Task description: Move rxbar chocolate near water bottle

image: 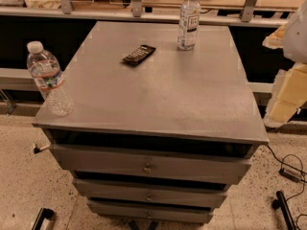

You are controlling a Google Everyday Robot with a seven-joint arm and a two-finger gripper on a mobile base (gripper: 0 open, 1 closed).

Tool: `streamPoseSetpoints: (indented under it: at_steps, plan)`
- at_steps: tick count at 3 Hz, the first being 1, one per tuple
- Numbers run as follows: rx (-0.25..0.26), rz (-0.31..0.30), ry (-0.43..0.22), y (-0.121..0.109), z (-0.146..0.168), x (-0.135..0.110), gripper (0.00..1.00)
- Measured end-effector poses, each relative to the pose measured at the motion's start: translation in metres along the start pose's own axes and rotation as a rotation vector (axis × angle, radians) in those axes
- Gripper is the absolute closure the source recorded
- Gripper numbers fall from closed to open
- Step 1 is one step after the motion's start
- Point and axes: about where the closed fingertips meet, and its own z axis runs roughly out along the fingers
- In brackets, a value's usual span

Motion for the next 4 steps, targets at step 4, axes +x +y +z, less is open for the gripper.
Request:
streamPoseSetpoints:
  at_steps: [4]
  plan:
    - [0.054,-0.476,-0.06,-0.115,0.003,-0.067,0.0]
